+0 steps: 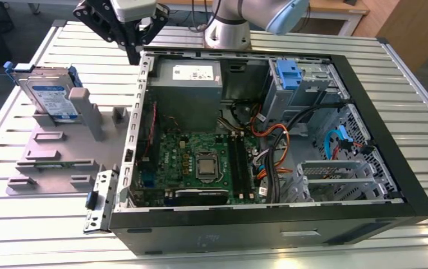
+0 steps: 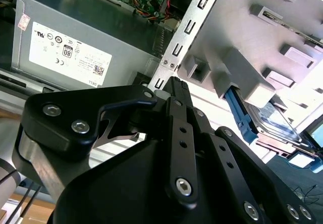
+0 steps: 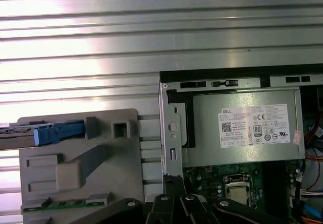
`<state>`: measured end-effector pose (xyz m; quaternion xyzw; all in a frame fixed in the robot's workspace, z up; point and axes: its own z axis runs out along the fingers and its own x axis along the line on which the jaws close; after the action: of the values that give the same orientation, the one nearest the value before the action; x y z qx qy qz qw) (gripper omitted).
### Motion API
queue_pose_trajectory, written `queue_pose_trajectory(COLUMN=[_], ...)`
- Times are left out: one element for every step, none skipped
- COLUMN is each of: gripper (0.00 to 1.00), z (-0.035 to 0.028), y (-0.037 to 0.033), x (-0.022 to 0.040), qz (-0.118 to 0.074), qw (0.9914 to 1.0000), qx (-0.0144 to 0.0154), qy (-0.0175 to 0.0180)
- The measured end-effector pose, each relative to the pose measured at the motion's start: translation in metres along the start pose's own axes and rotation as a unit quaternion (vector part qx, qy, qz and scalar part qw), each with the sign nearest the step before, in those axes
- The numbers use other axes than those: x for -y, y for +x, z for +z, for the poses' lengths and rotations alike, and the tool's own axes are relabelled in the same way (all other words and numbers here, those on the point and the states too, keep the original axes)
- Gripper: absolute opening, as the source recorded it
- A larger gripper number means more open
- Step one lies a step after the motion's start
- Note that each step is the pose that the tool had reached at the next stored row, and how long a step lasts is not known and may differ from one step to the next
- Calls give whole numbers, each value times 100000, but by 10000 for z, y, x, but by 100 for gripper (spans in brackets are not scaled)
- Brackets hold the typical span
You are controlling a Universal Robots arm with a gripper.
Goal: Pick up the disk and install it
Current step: 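Reach for the disk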
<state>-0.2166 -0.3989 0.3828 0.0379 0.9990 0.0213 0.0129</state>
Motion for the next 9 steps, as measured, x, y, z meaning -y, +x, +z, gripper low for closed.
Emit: queue_pose_trajectory(gripper=[11, 11, 11, 11, 11, 11, 11, 11, 11], z=[0, 0, 0, 17, 36, 36, 37, 37, 37], y=[1, 2, 3, 125, 197, 198, 200, 203, 203], x=[0, 0, 0, 10, 17, 17, 17, 17, 17], qz=[0, 0, -1, -1, -1, -1, 0, 2, -2], qw=[100000, 100000, 100000, 100000, 100000, 100000, 100000, 100000, 100000], qx=[0, -1, -1, -1, -1, -2, 0, -2, 1], qy=[-2, 1, 0, 0, 0, 1, -1, 0, 0])
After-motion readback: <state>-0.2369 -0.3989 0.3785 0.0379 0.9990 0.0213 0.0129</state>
